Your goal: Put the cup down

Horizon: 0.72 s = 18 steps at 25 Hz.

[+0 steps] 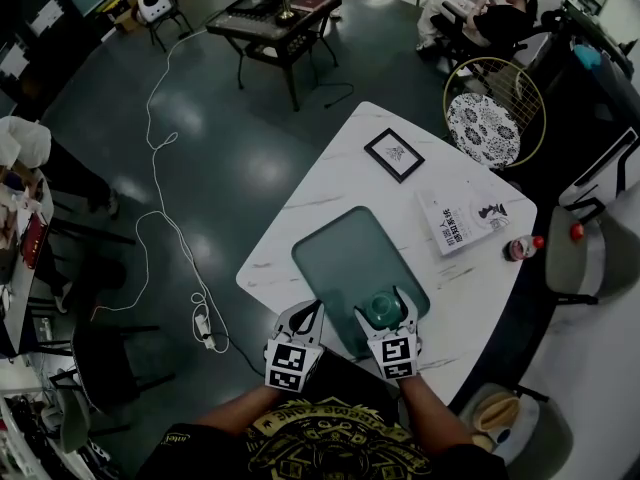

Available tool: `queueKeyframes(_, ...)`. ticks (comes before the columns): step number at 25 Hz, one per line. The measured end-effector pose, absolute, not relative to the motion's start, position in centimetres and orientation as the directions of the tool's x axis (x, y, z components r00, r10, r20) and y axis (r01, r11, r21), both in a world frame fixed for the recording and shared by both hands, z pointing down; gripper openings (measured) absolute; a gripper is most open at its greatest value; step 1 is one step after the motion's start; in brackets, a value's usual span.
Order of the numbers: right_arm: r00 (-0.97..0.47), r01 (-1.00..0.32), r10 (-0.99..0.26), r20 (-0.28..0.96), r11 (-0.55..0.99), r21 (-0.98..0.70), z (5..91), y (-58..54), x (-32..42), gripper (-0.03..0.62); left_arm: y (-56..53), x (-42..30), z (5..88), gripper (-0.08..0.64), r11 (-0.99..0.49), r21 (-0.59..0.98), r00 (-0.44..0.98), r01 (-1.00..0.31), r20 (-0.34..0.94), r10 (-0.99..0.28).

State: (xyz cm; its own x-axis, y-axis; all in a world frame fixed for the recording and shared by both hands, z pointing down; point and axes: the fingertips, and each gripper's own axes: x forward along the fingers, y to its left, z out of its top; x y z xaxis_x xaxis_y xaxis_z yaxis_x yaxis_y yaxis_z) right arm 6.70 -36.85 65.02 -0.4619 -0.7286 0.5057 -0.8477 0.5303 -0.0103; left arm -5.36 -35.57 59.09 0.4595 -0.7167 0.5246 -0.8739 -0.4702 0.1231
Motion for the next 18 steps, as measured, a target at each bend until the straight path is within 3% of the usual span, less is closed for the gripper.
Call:
queueKeyframes(11, -0.503, -0.833, -0.705, 0.500, 0.549, -0.065, 65.4, -36.8, 6.4, 0.410, -35.0, -4.8, 58.5, 0.011, -0.474, 0.126, 0.466, -0.871, 0.513, -0.721)
queueKeyframes(18, -0.517, -0.830, -0.697, 0.497, 0.550, -0.091, 63.8, -36.3, 6.9, 0.445, -34.5, -3.9, 57.4, 0.011, -0.484, 0.127, 0.478, -0.866, 0.492, -0.727)
